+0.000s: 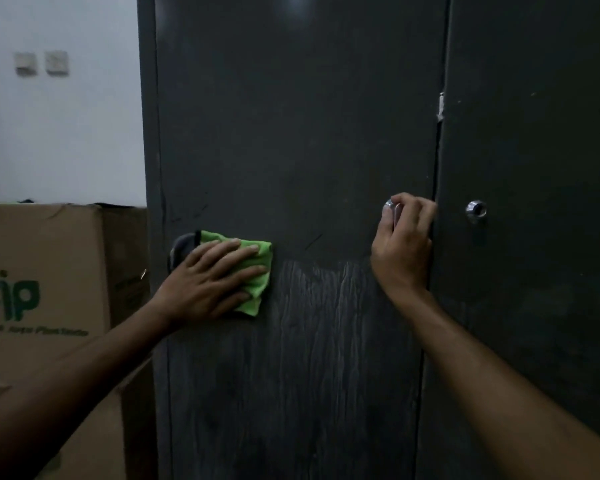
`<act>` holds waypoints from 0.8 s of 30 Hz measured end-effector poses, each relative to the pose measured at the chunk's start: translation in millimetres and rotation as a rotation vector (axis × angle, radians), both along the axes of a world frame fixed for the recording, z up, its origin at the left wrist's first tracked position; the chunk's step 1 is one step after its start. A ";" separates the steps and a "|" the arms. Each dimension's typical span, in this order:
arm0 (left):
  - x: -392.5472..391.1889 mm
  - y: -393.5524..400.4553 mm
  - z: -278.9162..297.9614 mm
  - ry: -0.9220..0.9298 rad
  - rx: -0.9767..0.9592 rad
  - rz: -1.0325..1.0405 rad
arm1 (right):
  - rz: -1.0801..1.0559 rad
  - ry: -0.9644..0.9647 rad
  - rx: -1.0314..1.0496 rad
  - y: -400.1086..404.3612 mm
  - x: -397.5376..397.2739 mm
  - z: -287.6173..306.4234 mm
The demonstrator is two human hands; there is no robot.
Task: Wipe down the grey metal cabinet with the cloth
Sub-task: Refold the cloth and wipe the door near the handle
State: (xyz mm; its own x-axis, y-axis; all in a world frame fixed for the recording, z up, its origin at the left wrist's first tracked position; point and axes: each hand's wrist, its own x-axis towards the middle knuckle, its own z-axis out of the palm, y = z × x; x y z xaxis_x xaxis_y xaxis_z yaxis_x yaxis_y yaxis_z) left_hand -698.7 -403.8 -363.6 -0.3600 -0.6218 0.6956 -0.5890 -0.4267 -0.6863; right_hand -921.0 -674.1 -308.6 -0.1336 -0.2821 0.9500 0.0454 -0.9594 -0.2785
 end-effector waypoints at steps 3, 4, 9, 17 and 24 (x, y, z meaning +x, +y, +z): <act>2.8 6.0 11.0 0.158 -0.246 0.022 | 0.042 0.007 0.006 -2.2 0.8 -1.2; -1.7 1.5 11.6 0.241 -0.338 0.011 | 0.061 0.012 0.011 -3.3 -0.3 -1.7; -8.7 -10.4 -21.0 0.172 -0.143 -0.009 | 0.063 0.031 0.020 0.8 -6.5 -4.0; 2.3 14.5 4.5 0.263 -0.325 0.032 | -0.031 -0.006 0.031 6.3 -0.7 -6.6; 2.0 4.7 -64.6 0.015 0.094 -0.005 | -0.039 0.018 0.030 3.9 -0.6 -6.5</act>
State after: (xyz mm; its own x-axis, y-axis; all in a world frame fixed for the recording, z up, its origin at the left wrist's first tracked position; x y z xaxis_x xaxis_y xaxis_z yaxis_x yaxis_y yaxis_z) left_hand -696.6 -399.0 -428.2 -0.3534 -0.6827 0.6395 -0.6015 -0.3577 -0.7143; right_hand -921.6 -670.2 -315.2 -0.1278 -0.3053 0.9436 0.0033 -0.9516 -0.3074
